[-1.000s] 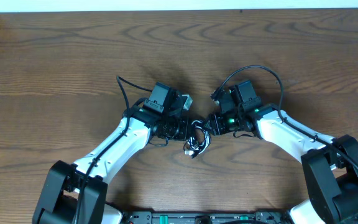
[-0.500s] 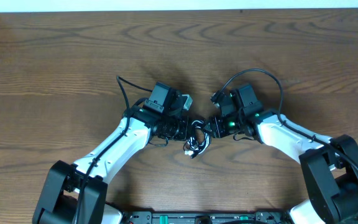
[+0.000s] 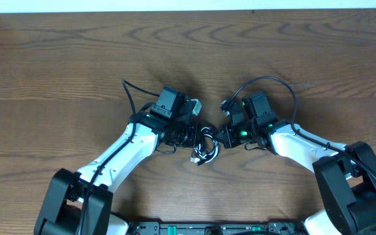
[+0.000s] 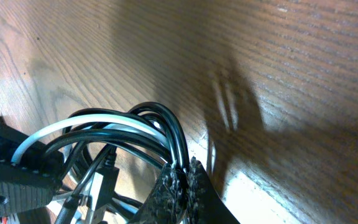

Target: Untangle cables

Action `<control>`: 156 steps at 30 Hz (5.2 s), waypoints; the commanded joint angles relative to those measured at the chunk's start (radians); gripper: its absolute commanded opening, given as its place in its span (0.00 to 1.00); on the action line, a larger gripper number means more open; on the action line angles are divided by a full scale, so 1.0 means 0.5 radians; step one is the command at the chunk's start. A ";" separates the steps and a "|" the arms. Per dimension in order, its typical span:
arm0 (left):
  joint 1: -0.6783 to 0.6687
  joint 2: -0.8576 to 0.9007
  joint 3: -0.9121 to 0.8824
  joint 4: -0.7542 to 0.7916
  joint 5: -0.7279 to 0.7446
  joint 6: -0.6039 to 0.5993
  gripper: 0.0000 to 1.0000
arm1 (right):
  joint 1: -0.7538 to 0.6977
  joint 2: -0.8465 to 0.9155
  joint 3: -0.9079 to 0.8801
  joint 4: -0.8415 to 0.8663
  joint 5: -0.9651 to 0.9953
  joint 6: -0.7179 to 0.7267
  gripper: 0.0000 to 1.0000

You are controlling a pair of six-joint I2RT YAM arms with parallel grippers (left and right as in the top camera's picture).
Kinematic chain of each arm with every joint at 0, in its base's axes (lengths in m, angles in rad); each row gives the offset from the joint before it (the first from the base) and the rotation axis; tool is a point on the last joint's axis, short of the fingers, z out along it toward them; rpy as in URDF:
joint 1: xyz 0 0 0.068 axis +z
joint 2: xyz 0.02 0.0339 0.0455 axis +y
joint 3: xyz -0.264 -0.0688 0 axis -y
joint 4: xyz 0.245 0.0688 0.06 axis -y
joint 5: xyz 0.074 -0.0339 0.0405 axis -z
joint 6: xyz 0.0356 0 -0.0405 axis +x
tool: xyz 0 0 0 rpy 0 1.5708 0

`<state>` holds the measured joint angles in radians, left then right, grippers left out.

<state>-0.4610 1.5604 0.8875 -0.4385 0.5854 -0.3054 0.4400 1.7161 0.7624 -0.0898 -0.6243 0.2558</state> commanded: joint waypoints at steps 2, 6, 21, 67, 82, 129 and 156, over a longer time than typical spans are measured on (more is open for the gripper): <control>-0.002 -0.035 0.024 -0.114 -0.191 0.046 0.08 | -0.005 0.010 -0.008 -0.068 0.150 0.090 0.01; -0.001 -0.035 0.024 -0.262 -0.443 0.039 0.07 | -0.033 0.010 -0.008 -0.254 0.484 0.271 0.01; 0.004 -0.053 0.027 -0.422 -0.701 0.008 0.07 | -0.035 0.008 -0.006 -0.680 1.273 0.862 0.01; 0.085 -0.062 -0.093 -0.340 -0.687 0.023 0.85 | -0.080 -0.893 0.056 -1.009 1.237 0.525 0.41; 0.085 0.238 -0.087 -0.137 -0.655 -0.044 0.08 | -0.080 -0.893 0.056 -1.027 1.236 0.525 0.42; 0.220 -0.246 0.086 0.266 1.240 -0.013 0.07 | -0.079 -0.892 0.056 -0.469 0.320 -0.336 0.01; 0.179 -0.246 0.073 -0.133 0.647 0.230 0.71 | -0.079 -0.892 0.055 -0.623 0.581 0.431 0.01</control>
<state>-0.3595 1.4384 0.9173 -0.5121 0.8646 -0.2394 0.4034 1.2694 0.7898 -0.4030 -0.3183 0.3695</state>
